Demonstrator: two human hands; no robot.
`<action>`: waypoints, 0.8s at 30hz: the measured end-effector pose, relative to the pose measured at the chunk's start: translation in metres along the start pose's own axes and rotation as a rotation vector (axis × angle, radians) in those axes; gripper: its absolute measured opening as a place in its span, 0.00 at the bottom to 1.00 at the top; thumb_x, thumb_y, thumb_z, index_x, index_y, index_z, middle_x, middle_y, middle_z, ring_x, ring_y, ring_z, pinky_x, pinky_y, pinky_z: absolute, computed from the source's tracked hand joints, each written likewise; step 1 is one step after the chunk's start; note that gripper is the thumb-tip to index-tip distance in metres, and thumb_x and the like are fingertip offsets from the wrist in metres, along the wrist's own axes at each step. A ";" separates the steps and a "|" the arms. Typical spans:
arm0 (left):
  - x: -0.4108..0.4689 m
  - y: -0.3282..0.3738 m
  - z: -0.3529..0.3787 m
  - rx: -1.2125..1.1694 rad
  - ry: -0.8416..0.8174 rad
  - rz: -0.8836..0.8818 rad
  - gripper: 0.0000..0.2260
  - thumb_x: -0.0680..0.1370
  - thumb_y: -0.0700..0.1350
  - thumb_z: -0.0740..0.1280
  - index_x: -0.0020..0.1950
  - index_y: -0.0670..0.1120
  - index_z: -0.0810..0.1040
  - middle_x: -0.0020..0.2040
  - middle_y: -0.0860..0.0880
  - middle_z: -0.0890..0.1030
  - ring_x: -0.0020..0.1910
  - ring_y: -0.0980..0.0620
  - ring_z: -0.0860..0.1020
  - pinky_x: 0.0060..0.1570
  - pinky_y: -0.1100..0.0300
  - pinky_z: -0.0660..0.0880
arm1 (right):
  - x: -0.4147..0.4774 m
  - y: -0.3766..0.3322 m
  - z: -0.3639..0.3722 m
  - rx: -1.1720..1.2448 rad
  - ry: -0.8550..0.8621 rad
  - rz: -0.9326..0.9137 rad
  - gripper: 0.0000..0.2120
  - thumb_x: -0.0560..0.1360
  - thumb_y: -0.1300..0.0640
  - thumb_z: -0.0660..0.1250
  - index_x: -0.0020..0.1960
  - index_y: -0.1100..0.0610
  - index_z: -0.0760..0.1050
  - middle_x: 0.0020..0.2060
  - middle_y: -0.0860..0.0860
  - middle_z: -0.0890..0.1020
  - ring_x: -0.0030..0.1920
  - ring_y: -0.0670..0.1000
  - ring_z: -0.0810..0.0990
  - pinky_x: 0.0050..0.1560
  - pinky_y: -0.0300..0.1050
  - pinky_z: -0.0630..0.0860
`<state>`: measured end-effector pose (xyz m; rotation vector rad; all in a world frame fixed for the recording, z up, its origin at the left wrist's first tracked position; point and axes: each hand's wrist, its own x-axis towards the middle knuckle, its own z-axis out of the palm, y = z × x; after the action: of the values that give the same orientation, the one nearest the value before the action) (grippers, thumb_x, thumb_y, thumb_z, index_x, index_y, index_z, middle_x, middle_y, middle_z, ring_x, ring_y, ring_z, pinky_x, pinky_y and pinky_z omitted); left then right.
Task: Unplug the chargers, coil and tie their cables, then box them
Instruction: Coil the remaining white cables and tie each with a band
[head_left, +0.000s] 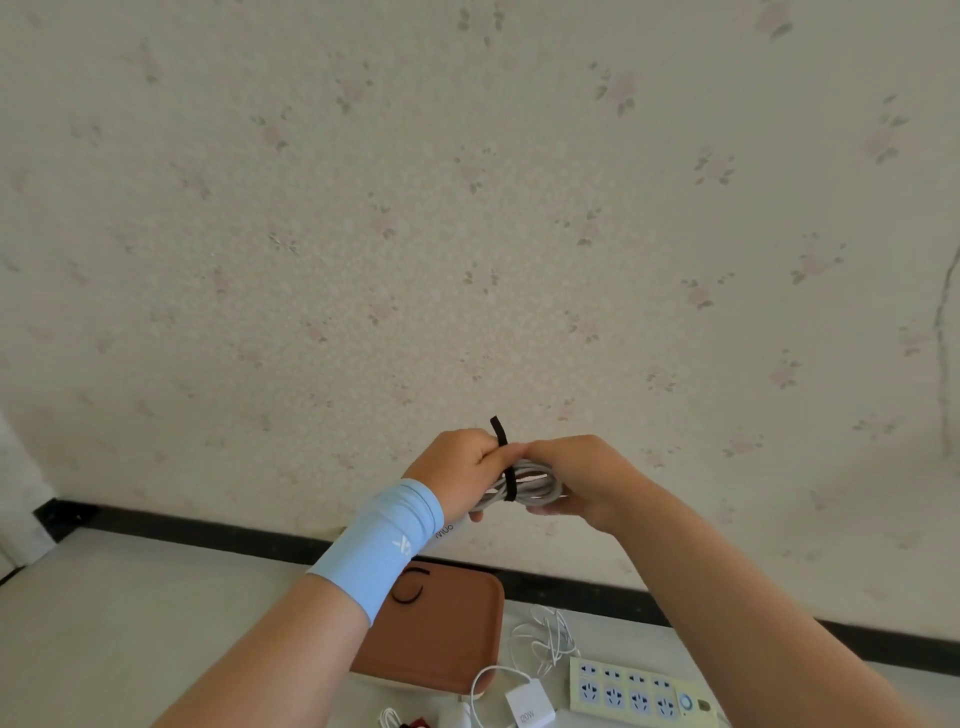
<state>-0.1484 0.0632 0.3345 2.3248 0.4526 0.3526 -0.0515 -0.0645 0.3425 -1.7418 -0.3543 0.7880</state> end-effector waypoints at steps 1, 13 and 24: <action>0.000 -0.001 0.001 0.003 0.035 0.033 0.21 0.81 0.58 0.61 0.37 0.44 0.76 0.36 0.45 0.81 0.26 0.48 0.81 0.33 0.58 0.78 | 0.001 0.001 0.001 0.048 0.011 0.041 0.09 0.75 0.57 0.72 0.51 0.62 0.83 0.45 0.58 0.87 0.44 0.55 0.87 0.44 0.48 0.85; -0.003 -0.002 0.014 -0.186 0.120 -0.043 0.20 0.79 0.51 0.68 0.30 0.45 0.70 0.28 0.47 0.75 0.25 0.50 0.81 0.25 0.62 0.72 | 0.008 0.007 0.013 0.104 0.182 0.064 0.03 0.75 0.62 0.73 0.46 0.62 0.83 0.42 0.58 0.85 0.42 0.56 0.86 0.49 0.52 0.85; -0.002 0.004 0.019 -0.609 -0.064 -0.402 0.15 0.83 0.52 0.57 0.52 0.42 0.77 0.36 0.43 0.82 0.28 0.45 0.78 0.32 0.57 0.76 | 0.003 0.013 0.015 -0.234 0.379 -0.322 0.07 0.76 0.57 0.71 0.40 0.50 0.83 0.35 0.46 0.84 0.37 0.47 0.83 0.41 0.47 0.84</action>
<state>-0.1421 0.0476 0.3238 1.6063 0.6597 0.1829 -0.0615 -0.0558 0.3278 -1.9417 -0.4653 0.1822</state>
